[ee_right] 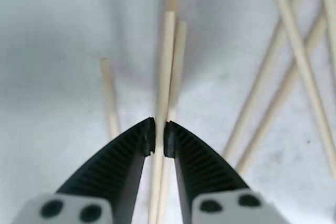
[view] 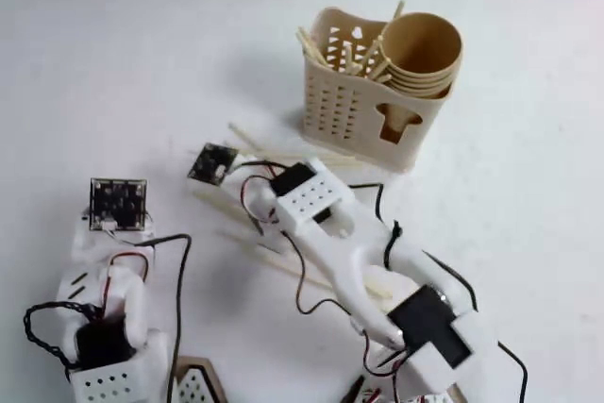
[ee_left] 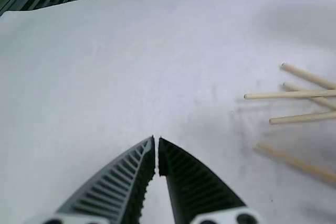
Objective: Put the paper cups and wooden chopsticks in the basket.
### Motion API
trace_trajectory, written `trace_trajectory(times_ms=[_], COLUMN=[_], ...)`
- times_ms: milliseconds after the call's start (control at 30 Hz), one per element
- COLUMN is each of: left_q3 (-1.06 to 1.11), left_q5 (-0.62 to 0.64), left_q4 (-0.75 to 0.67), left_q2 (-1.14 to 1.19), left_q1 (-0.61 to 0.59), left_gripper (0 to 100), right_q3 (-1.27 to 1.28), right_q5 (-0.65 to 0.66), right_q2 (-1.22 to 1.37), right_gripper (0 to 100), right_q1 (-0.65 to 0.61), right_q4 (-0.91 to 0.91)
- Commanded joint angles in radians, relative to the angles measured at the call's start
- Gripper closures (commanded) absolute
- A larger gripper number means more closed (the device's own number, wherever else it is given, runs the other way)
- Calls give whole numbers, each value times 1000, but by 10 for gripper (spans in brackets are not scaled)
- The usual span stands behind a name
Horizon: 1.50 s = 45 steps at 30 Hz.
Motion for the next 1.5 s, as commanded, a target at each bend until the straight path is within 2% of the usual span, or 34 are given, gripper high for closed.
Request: trace_trajectory(times_ms=[0, 133, 333, 567, 633, 700, 833, 1200, 1467], left_q3=[-9, -9, -9, -9, -9, -9, -8, -8, -3], left_q5=[5, 5, 5, 5, 5, 5, 5, 5, 5], left_q4=[-26, -26, -28, -28, -28, -28, -28, -28, -43], left_q2=[-8, -8, -8, -8, -8, -8, -8, -8, -8], left_q1=[-8, -8, -8, -8, -8, -8, -8, -8, -8], left_gripper=[958, 958, 958, 958, 958, 958, 958, 958, 958], right_q3=[6, 3, 0, -11, -46, -72, -83, 23, 87], right_q5=[-5, -5, -3, 2, 2, -3, 2, -2, -6], right_q2=[-51, 2, 87, 156, 180, 205, 222, -70, -203], right_gripper=[979, 972, 882, 883, 916, 990, 978, 978, 978], right_q1=[1, -7, -7, -38, -38, -38, -31, 64, 68], right_q4=[-27, -51, -97, -120, -87, -61, -28, -19, -54])
